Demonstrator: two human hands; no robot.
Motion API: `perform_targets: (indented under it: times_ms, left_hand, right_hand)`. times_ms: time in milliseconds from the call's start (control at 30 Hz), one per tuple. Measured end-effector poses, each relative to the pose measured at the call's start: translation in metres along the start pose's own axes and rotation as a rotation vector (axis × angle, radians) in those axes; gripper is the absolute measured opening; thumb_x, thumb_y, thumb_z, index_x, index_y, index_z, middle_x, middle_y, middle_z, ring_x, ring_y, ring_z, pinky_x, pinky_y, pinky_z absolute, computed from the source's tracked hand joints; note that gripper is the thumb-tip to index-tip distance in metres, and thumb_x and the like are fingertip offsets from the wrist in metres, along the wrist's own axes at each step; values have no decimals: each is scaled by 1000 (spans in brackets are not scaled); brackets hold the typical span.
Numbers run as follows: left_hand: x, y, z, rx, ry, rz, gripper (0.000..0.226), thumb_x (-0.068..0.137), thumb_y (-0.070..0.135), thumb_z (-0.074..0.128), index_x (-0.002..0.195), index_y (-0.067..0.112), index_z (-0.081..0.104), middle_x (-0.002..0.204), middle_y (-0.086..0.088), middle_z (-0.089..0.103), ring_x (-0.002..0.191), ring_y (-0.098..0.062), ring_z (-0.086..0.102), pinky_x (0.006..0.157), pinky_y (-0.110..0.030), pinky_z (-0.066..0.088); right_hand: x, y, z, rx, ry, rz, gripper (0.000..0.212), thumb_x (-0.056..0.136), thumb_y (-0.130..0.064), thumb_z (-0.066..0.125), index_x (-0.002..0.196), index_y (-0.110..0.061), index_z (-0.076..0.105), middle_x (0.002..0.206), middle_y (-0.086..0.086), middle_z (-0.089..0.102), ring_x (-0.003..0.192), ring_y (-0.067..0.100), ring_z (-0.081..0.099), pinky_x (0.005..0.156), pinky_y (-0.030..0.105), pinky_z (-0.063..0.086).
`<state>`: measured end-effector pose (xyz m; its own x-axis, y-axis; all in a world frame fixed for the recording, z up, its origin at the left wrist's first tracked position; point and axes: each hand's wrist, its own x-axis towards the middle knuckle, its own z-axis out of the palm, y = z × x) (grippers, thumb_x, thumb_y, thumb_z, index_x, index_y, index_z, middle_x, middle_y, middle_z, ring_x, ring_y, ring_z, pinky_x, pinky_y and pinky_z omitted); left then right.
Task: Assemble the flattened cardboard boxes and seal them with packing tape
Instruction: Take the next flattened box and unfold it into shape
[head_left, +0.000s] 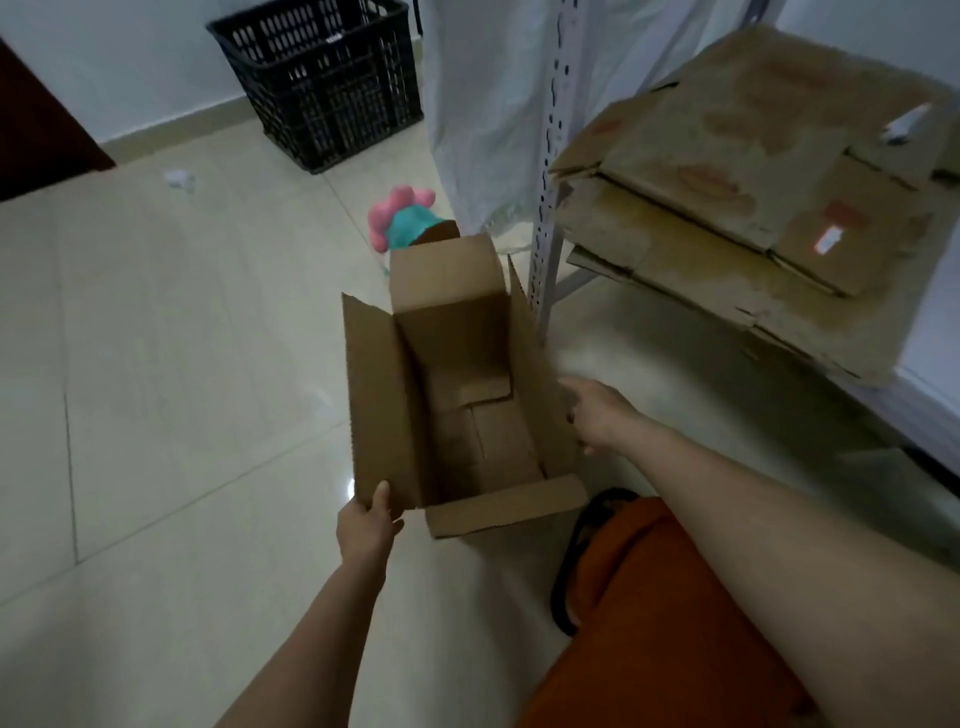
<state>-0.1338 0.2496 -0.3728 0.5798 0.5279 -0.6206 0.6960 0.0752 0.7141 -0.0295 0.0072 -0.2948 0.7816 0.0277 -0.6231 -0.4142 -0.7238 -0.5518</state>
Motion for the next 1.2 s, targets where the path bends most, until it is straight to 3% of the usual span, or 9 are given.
perform_targets:
  times_ms: [133,267,433,567,700,767,900,1067,1200]
  left_hand:
    - [-11,21,9,113,43,161,41,99,18,51,139,9,48,132,-15,57,112,-31,59,99,-44,49]
    - [-51,72,23,304,277,655,56,94,11,57,146,11,35,149,-7,40,138,-24,36,113,-35,30]
    - [-97,143,76,456,-35,1308,42,88,3,63,129,9,56,135,-9,54,128,-21,46,107,-22,32]
    - [-132,202,144,519,-245,1556,36,90,8,60,125,8,60,131,-10,57,121,-23,53,102,-26,40]
    - [-149,248,221,660,-401,1218,68,88,31,66,145,9,37,151,-11,34,140,-27,31,116,-35,26]
    - [-155,265,247,369,-379,860,82,78,36,74,144,7,34,149,-15,33,135,-31,35,113,-42,33]
    - [-149,281,270,-286,-261,298,67,70,28,77,129,9,49,130,-12,51,110,-29,58,93,-42,53]
    - [-162,274,288,-490,-487,-32,50,85,11,72,127,-2,49,119,-11,59,102,-34,60,79,-49,56]
    - [-186,266,283,-622,-682,-65,46,93,-2,55,137,9,45,128,-19,57,88,-34,62,48,-45,53]
  right_hand:
    - [-5,4,-12,-135,-19,-64,53,98,-2,32,147,-23,30,137,12,47,120,29,48,101,39,43]
    - [-36,-10,-40,-252,102,-326,38,100,-13,35,135,-21,46,127,7,56,112,25,54,95,38,46]
    - [-80,-2,-84,-474,678,-811,23,87,3,57,107,-4,66,98,12,66,91,27,61,74,36,50]
    - [-80,31,-134,-472,912,-591,22,85,-1,61,106,0,65,109,19,60,100,37,54,82,47,50]
    - [-76,57,-169,-154,813,-246,46,94,-18,53,138,-7,41,146,15,33,132,31,33,109,34,27]
    - [-73,61,-180,26,788,-175,49,96,-19,50,142,-10,35,145,13,33,132,27,35,106,28,27]
    - [-73,61,-190,0,686,-155,50,97,-18,47,145,-13,33,152,10,26,139,25,27,108,27,24]
    - [-84,70,-194,47,546,-196,56,98,-19,47,150,-17,24,159,1,7,145,21,17,113,26,18]
    - [-105,80,-202,432,598,-257,56,96,-23,54,147,-19,31,147,-3,38,135,16,38,113,33,30]
